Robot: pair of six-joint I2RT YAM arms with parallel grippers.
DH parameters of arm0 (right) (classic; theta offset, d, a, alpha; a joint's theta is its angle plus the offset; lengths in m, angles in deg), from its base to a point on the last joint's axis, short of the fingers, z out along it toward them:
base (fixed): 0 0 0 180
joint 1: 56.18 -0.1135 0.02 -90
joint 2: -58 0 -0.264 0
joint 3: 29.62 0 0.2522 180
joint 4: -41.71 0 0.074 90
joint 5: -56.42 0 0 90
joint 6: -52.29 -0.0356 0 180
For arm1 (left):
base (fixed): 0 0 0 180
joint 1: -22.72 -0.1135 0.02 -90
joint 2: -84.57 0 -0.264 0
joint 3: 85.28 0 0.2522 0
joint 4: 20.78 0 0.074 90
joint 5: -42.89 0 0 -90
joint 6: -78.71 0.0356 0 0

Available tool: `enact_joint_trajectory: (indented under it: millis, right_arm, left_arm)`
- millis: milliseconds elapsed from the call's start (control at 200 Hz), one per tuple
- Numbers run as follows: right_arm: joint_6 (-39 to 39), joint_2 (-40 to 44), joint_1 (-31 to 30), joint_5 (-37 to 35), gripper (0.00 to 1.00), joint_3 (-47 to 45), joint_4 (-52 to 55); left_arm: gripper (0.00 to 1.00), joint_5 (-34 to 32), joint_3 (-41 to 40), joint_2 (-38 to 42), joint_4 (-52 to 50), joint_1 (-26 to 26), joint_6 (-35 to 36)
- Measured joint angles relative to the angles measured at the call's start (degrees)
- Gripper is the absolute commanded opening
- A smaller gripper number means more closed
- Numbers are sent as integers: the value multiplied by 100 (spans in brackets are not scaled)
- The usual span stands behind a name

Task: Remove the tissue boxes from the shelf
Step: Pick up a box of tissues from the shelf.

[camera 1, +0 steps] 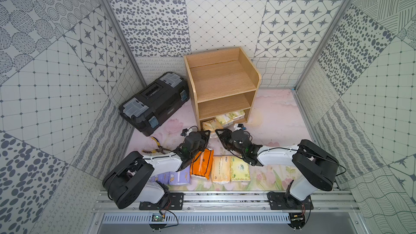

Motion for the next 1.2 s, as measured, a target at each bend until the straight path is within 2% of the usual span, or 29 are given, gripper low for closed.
enact_joint_trajectory:
  millis: [160, 335, 430, 640, 816, 911, 966, 1081, 1196]
  right_arm:
    - [192, 151, 249, 153, 87, -120, 173]
    - [243, -205, 415, 479, 86, -28, 146]
    - [214, -535, 411, 638, 78, 127, 66]
    - [98, -968, 411, 774, 46, 474, -227]
    - [94, -992, 411, 782, 24, 518, -350]
    - [85, -970, 411, 778, 15, 501, -367]
    - [72, -920, 411, 787, 11, 448, -369]
    - [74, -708, 411, 839, 8, 238, -367]
    - [101, -413, 411, 922, 7, -17, -358]
  left_arm:
    - [23, 9, 28, -7, -20, 0, -2]
    - [23, 13, 42, -35, -20, 0, -4]
    - [23, 11, 42, -33, -24, 2, -9]
    - [31, 9, 42, 63, -142, 7, -28]
    - [55, 2, 42, 363, -369, 17, -63]
    - [75, -24, 26, 660, -535, 48, -74]
    - [84, -61, 4, 916, -680, 83, -20]
    - [92, -184, 0, 1530, -1064, 142, 11]
    - [96, -328, -4, 2205, -1574, 170, 52]
